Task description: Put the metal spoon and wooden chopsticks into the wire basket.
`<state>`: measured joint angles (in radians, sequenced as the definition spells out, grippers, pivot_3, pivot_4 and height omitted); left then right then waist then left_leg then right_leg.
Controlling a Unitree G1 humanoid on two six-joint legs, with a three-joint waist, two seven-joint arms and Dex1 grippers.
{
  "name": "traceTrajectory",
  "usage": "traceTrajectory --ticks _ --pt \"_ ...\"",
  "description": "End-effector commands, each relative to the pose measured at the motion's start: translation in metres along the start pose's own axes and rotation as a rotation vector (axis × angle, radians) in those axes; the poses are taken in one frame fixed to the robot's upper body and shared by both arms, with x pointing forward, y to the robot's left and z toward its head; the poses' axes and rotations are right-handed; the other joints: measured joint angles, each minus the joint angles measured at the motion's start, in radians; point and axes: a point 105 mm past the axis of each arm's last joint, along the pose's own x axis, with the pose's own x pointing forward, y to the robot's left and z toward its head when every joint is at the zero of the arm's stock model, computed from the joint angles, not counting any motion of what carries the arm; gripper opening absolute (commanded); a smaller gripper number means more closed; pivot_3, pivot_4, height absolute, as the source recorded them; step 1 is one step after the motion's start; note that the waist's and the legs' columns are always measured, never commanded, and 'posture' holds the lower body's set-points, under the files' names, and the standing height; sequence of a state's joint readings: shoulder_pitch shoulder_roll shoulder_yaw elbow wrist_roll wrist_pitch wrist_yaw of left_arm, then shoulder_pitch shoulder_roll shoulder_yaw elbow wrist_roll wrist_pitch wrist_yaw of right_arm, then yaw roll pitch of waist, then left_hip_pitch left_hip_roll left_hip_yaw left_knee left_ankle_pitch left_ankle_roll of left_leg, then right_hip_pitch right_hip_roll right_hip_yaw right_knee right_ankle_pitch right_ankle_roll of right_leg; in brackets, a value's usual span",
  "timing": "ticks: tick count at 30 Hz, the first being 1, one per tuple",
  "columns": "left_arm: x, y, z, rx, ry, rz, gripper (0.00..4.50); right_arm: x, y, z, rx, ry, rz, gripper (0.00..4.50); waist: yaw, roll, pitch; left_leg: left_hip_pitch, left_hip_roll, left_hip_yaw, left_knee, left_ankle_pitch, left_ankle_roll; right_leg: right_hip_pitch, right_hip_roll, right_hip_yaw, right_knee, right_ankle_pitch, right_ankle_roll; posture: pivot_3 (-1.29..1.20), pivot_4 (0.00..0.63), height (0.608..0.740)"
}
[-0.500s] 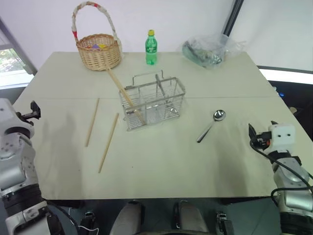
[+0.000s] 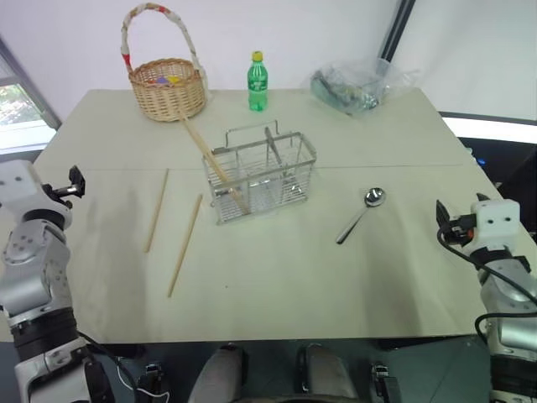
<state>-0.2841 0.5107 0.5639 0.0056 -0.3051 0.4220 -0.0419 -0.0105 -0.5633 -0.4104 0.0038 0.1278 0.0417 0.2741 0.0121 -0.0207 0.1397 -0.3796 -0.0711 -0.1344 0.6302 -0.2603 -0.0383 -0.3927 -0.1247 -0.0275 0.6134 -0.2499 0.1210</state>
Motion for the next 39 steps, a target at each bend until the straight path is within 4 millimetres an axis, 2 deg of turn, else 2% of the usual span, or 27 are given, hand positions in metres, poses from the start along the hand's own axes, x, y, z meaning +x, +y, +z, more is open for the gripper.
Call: traceTrajectory --ticks 1,7,9,11,12,16,18,19,22,24,26,29,32,36,39 --pt "-0.002 -0.001 0.017 0.012 -0.059 -0.013 4.39 0.001 -0.012 0.016 -0.018 -0.054 -0.027 3.64 0.0 0.0 0.0 0.0 0.0 0.0 0.0 0.0 0.0 0.0 0.0 0.0 0.0 0.0 0.0 0.0 0.15 0.674" --pt "0.003 -0.014 0.024 0.003 -0.058 -0.113 4.39 0.006 -0.006 0.031 -0.056 -0.098 0.037 3.64 0.0 0.0 0.0 0.0 0.0 0.0 0.0 0.0 0.0 0.0 0.0 0.0 0.0 0.0 0.0 0.0 0.15 0.674" --pt "0.002 -0.027 0.03 -0.018 -0.052 -0.21 4.39 0.01 0.001 0.044 -0.08 -0.131 0.109 3.64 0.0 0.0 0.0 0.0 0.0 0.0 0.001 0.0 0.0 0.0 0.0 0.0 0.0 0.0 0.0 0.0 0.15 0.674" --pt "-0.003 -0.048 0.04 -0.042 -0.049 -0.372 4.39 0.015 0.012 0.063 -0.129 -0.18 0.235 3.64 -0.002 0.001 0.001 0.0 0.0 0.0 0.001 0.0 0.0 0.0 0.0 0.0 0.0 0.0 0.0 0.0 0.15 0.674" --pt "-0.011 -0.066 0.047 -0.036 -0.047 -0.504 4.39 0.017 0.021 0.075 -0.173 -0.213 0.337 3.64 -0.004 0.001 0.001 -0.001 0.0 0.0 0.001 0.0 0.0 0.0 0.0 0.0 0.0 0.0 0.0 0.0 0.15 0.674" --pt "-0.042 -0.107 0.058 0.017 -0.013 -0.848 4.39 0.021 0.041 0.103 -0.278 -0.289 0.599 3.64 -0.009 0.001 0.002 -0.001 0.0 0.001 0.001 0.0 0.0 0.0 0.0 -0.001 -0.001 0.0 0.0 0.0 0.15 0.674" --pt "-0.083 -0.135 0.059 0.092 0.043 -1.158 4.39 0.022 0.065 0.12 -0.412 -0.341 0.839 3.64 -0.026 0.001 0.004 -0.001 0.001 0.001 0.0 0.0 0.0 0.0 0.0 -0.001 -0.001 0.0 0.0 0.0 0.15 0.674" --pt "-0.098 -0.142 0.058 0.114 0.068 -1.255 4.39 0.023 0.071 0.123 -0.462 -0.35 0.915 3.64 -0.029 0.003 0.005 -0.002 0.001 0.001 0.0 0.0 0.0 -0.001 0.0 0.0 -0.002 0.0 0.0 0.0 0.15 0.674" --pt "-0.133 -0.158 0.057 0.162 0.139 -1.502 4.39 0.031 0.09 0.118 -0.622 -0.327 1.145 3.64 -0.033 0.002 0.009 0.0 0.001 0.003 0.0 0.0 0.0 0.0 -0.002 -0.001 -0.003 0.0 -0.001 0.0 0.15 0.674" --pt "-0.147 -0.164 0.058 0.182 0.167 -1.605 4.39 0.034 0.099 0.108 -0.733 -0.299 1.273 3.64 -0.03 0.001 0.011 0.001 0.001 0.003 -0.001 0.0 0.0 0.002 -0.001 -0.001 -0.003 0.0 -0.001 0.0 0.15 0.674" --pt "-0.156 -0.167 0.059 0.184 0.188 -1.681 4.39 0.037 0.105 0.095 -0.865 -0.257 1.381 3.64 -0.028 0.0 0.015 0.002 0.001 0.003 -0.002 0.0 0.0 0.002 -0.001 -0.001 -0.003 0.0 -0.001 0.0 0.15 0.674" --pt "-0.158 -0.171 0.057 0.208 0.201 -1.715 4.39 0.044 0.108 0.08 -1.05 -0.213 1.465 3.64 -0.027 0.001 0.016 0.002 0.0 0.002 -0.002 0.0 0.0 0.002 -0.001 -0.001 -0.002 0.0 -0.001 0.0 0.15 0.674" --pt "-0.162 -0.179 0.056 0.224 0.2 -1.741 4.39 0.055 0.113 0.068 -1.283 -0.156 1.521 3.64 -0.033 0.002 0.019 0.002 -0.001 0.003 -0.002 0.0 0.0 0.002 -0.001 0.0 -0.002 0.0 0.0 0.0 0.15 0.674" --pt "-0.17 -0.184 0.058 0.201 0.197 -1.775 4.39 0.069 0.118 0.069 -1.472 -0.14 1.492 3.64 -0.034 0.001 0.019 0.003 -0.001 0.002 -0.004 0.0 -0.001 0.0 0.001 0.001 -0.001 0.0 0.0 0.0 0.15 0.674" --pt "-0.173 -0.185 0.052 0.215 0.21 -1.779 4.39 0.08 0.124 0.071 -1.587 -0.147 1.441 3.64 -0.034 0.001 0.019 0.004 -0.001 0.003 -0.007 0.002 -0.003 -0.002 0.002 0.003 0.0 0.0 0.0 0.0 0.15 0.674"
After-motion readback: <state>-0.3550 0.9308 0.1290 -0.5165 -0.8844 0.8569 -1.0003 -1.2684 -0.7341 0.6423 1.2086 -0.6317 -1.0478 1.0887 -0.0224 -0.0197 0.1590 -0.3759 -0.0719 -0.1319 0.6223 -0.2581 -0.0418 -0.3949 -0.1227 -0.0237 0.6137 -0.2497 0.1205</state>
